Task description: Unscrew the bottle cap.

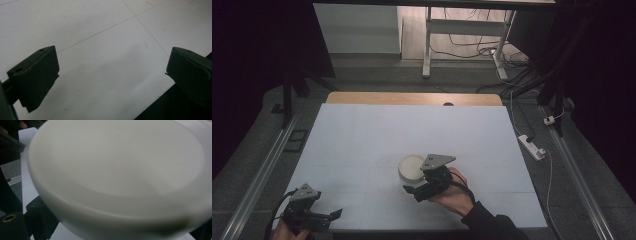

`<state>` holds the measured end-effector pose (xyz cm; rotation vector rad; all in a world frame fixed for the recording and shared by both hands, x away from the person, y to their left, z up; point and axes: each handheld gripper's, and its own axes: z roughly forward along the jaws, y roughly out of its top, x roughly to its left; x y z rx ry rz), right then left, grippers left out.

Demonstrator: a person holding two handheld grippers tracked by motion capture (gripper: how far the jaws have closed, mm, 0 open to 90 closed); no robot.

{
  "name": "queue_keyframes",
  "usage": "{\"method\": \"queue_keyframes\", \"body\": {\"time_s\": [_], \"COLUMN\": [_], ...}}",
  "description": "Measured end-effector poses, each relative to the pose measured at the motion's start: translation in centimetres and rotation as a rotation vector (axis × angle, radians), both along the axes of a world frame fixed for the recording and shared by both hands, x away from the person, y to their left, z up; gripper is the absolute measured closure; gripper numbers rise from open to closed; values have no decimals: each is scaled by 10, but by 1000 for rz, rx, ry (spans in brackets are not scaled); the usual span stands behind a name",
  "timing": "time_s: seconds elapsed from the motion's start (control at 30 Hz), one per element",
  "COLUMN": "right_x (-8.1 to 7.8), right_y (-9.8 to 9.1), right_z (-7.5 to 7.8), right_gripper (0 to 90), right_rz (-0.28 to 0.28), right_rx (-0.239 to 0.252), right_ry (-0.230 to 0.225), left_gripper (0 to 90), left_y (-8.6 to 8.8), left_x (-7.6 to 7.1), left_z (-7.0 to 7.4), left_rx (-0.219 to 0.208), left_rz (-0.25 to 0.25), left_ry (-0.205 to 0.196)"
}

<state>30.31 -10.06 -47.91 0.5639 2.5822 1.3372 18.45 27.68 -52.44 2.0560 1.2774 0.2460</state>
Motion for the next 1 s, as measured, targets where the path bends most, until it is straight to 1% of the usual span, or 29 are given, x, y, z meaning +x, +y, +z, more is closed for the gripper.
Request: {"method": "queue_keyframes", "body": {"time_s": [0.07,0.17,0.3,0.37,0.43,0.53,0.63,0.67,0.77,0.93,1.0], "right_x": [0,0,0,0,0,0,0,0,1,1,1], "right_y": [0,0,-1,-1,-1,-1,-1,-1,-2,-2,-2], "right_z": [0,1,1,1,1,1,1,1,1,1,1], "right_gripper": [65,65,66,65,65,65,66,66,66,66,66], "right_rz": [0,2,3,3,4,5,7,7,8,10,12], "right_rx": [1,4,5,5,6,10,13,13,12,16,15], "right_ry": [-3,-3,-3,-3,-3,-2,-2,-2,-2,1,0], "left_gripper": [0,0,0,0,0,0,0,0,0,0,0], "left_y": [0,-1,-2,-3,-4,-6,-11,-11,-21,-31,-35], "left_x": [1,1,3,4,6,10,14,14,19,25,28], "left_z": [1,3,8,10,12,13,16,16,20,24,27], "left_rx": [-10,-2,-14,-20,-27,-51,-62,-62,-73,-96,-96], "left_rz": [-8,-16,-35,-48,-62,-100,-132,-132,-178,-211,-223], "left_ry": [-2,-16,-27,-41,-44,-54,-67,-67,-97,-124,-136]}}
